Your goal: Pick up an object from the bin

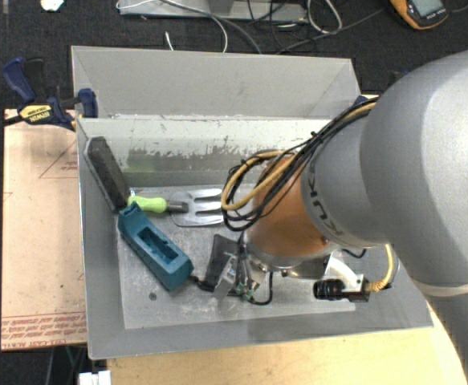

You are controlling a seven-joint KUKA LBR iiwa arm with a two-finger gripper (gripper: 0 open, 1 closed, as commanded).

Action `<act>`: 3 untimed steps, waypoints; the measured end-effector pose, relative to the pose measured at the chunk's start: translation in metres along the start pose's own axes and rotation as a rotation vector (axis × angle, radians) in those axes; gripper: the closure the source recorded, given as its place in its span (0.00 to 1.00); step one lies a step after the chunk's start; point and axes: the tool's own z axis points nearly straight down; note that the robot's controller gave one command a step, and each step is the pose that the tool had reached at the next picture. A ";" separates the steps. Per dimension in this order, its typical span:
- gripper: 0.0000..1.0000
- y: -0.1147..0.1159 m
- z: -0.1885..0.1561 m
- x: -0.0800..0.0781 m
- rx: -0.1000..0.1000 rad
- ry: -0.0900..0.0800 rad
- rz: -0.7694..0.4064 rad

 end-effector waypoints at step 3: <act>1.00 -0.001 -0.062 0.001 0.004 0.004 -0.003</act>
Offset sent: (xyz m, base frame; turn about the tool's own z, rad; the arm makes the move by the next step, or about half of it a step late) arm -0.0004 -0.0003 0.0602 -0.0001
